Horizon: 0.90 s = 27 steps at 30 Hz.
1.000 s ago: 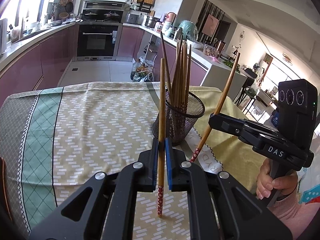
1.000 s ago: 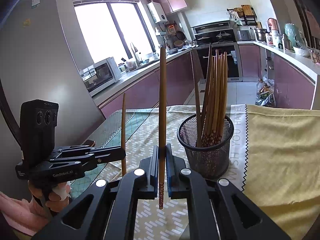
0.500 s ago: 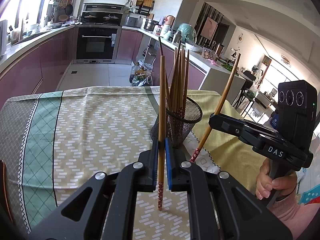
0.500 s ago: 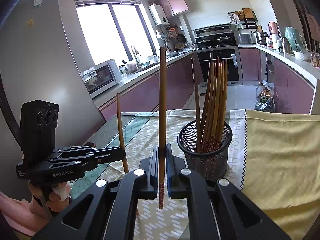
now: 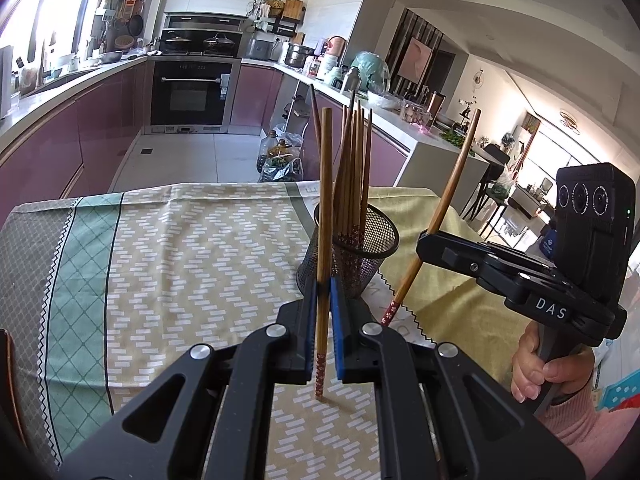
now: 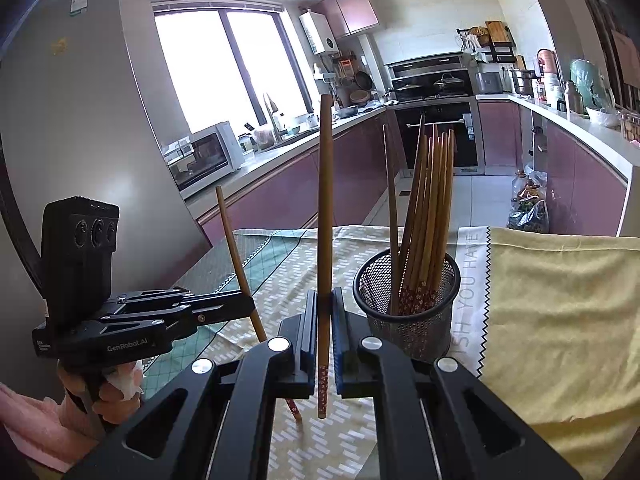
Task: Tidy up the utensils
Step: 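Raise the chopstick upright in the right gripper and carry it above the holder, then lower the upright chopstick in the right gripper into the mesh holder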
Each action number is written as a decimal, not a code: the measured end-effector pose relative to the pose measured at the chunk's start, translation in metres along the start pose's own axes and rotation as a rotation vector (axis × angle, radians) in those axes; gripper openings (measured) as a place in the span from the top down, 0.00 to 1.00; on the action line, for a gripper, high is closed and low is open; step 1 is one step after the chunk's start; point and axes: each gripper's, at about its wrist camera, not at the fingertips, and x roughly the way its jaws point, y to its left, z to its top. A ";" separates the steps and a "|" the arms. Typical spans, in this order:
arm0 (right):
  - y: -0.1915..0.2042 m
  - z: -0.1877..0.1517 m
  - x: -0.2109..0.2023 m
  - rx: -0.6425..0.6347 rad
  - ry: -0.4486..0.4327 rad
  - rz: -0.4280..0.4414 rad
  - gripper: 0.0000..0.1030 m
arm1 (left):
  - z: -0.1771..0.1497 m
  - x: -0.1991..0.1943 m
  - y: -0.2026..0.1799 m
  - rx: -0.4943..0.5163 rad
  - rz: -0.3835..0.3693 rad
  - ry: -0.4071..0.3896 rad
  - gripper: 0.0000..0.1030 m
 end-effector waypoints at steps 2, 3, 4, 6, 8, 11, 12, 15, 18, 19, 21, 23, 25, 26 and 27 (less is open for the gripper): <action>-0.001 0.000 -0.001 0.001 -0.002 0.000 0.94 | 0.001 0.001 -0.001 0.002 0.002 -0.003 0.93; -0.001 0.001 -0.001 0.001 -0.003 -0.001 0.94 | 0.002 0.001 -0.001 0.003 0.002 -0.004 0.93; -0.001 0.000 -0.002 0.000 -0.004 -0.002 0.94 | 0.002 0.001 -0.002 0.003 0.002 -0.005 0.93; -0.001 0.001 -0.003 0.000 -0.005 -0.002 0.94 | 0.003 0.000 -0.003 0.004 0.001 -0.007 0.93; -0.002 0.001 -0.003 -0.001 -0.007 -0.004 0.94 | 0.003 -0.001 -0.004 0.006 0.002 -0.009 0.93; -0.002 0.001 -0.005 -0.004 -0.010 -0.006 0.94 | 0.004 0.000 -0.003 0.009 0.003 -0.011 0.93; -0.002 0.002 -0.005 -0.004 -0.011 -0.007 0.94 | 0.004 0.000 -0.003 0.009 0.003 -0.012 0.93; -0.002 0.002 -0.005 -0.003 -0.011 -0.008 0.94 | 0.004 0.000 -0.004 0.010 0.004 -0.013 0.93; -0.002 0.002 -0.007 -0.004 -0.012 -0.008 0.94 | 0.005 0.000 -0.004 0.010 0.004 -0.013 0.93; -0.002 0.002 -0.006 -0.003 -0.012 -0.008 0.94 | 0.005 0.000 -0.004 0.012 0.005 -0.014 0.93; -0.002 0.002 -0.007 -0.003 -0.013 -0.007 0.94 | 0.006 0.000 -0.004 0.015 0.006 -0.016 0.93; -0.002 0.002 -0.007 -0.004 -0.013 -0.009 0.94 | 0.006 -0.001 -0.005 0.017 0.006 -0.019 0.93; -0.002 0.002 -0.007 -0.004 -0.014 -0.010 0.94 | 0.006 -0.002 -0.005 0.020 0.006 -0.020 0.93; -0.002 0.002 -0.007 -0.003 -0.013 -0.010 0.94 | 0.007 -0.002 -0.005 0.020 0.006 -0.020 0.93; -0.002 0.002 -0.007 -0.002 -0.014 -0.010 0.94 | 0.007 -0.002 -0.005 0.021 0.005 -0.021 0.93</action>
